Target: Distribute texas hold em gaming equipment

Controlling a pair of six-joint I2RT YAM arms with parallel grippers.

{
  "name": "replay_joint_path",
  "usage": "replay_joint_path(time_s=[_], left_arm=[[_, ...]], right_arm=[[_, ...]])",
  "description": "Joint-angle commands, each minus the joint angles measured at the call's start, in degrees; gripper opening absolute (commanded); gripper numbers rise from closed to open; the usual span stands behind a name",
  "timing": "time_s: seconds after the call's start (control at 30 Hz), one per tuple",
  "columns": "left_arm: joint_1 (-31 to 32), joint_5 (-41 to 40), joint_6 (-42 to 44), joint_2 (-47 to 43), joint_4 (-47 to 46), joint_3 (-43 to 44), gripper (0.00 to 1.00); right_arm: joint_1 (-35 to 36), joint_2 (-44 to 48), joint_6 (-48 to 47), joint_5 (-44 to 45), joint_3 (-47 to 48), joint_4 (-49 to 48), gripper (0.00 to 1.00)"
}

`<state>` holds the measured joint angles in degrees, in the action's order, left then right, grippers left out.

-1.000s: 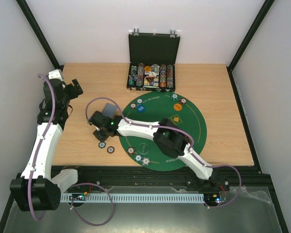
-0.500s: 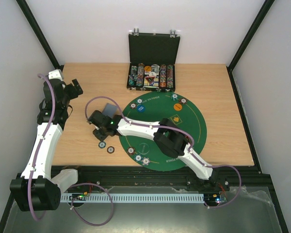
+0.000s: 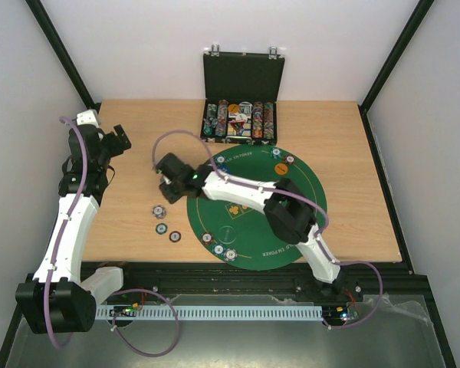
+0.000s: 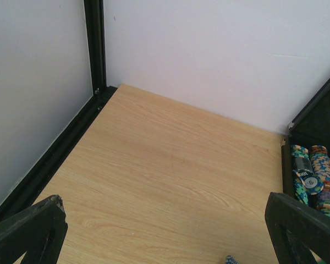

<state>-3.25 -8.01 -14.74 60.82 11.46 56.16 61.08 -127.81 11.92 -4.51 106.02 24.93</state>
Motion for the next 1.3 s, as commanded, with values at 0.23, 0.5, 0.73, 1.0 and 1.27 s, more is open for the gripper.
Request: replay_joint_path(time_s=[0.23,0.5,0.73,1.0,1.27], left_arm=[[-0.2,-0.2,0.5,-0.4,-1.0,-0.5,0.99],[-0.2,0.3,0.6,-0.2,-0.9,-0.5,1.00],[-0.2,0.7,0.4,0.0,-1.0,-0.5,0.99],[-0.2,0.9,0.3,0.1,-0.9,-0.4,1.00],[-0.2,1.0,0.4,0.2,-0.9,-0.4,1.00]], right_arm=[[-13.4,2.7,3.0,0.8,-6.8,-3.8,0.33],[-15.3,-1.5,4.2,-2.6,-5.0,-4.4,0.33],[-15.3,-3.6,3.9,-4.2,-3.9,-3.8,0.33],[-15.4,-5.2,3.7,-4.5,-3.2,-2.9,0.34],[-15.2,-5.3,3.7,-3.7,-3.3,-2.1,0.42]])
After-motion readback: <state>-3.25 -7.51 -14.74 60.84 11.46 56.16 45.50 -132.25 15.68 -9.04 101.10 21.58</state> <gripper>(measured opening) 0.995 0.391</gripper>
